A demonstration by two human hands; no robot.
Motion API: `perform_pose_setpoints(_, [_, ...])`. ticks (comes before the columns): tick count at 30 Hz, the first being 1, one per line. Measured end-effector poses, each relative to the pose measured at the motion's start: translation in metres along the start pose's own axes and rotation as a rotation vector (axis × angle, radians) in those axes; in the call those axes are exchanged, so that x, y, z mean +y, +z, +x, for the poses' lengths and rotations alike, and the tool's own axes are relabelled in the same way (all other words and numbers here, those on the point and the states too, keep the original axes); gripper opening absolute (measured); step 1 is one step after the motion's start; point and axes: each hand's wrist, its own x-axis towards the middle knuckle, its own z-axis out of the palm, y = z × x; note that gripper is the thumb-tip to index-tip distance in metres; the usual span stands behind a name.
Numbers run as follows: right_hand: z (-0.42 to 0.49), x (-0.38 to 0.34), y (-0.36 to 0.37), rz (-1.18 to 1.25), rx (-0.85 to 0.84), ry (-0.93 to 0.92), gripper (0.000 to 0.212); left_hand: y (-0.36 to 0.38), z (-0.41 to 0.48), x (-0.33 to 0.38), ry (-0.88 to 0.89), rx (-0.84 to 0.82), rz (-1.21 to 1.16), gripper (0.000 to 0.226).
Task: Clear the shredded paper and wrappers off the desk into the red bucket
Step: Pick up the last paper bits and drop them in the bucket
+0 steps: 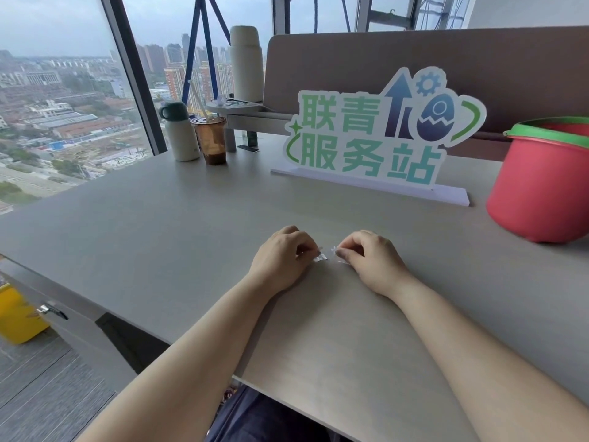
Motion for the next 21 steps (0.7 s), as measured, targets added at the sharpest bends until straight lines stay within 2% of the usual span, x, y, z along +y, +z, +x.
perform_pose_setpoints(7, [-0.004,0.002,-0.009,-0.122,-0.085,-0.037,0.007,-0.001,0.0,-0.003,0.02,-0.041,-0.01,0.009])
perform_pose_setpoints(13, [-0.005,0.001,-0.01,-0.214,-0.084,-0.108,0.008,0.0,0.001,0.0,0.042,-0.053,0.003,0.018])
perform_pose_setpoints(21, [-0.004,0.002,-0.011,-0.242,-0.075,-0.139,0.01,-0.002,0.002,0.006,0.087,-0.097,0.026,0.014])
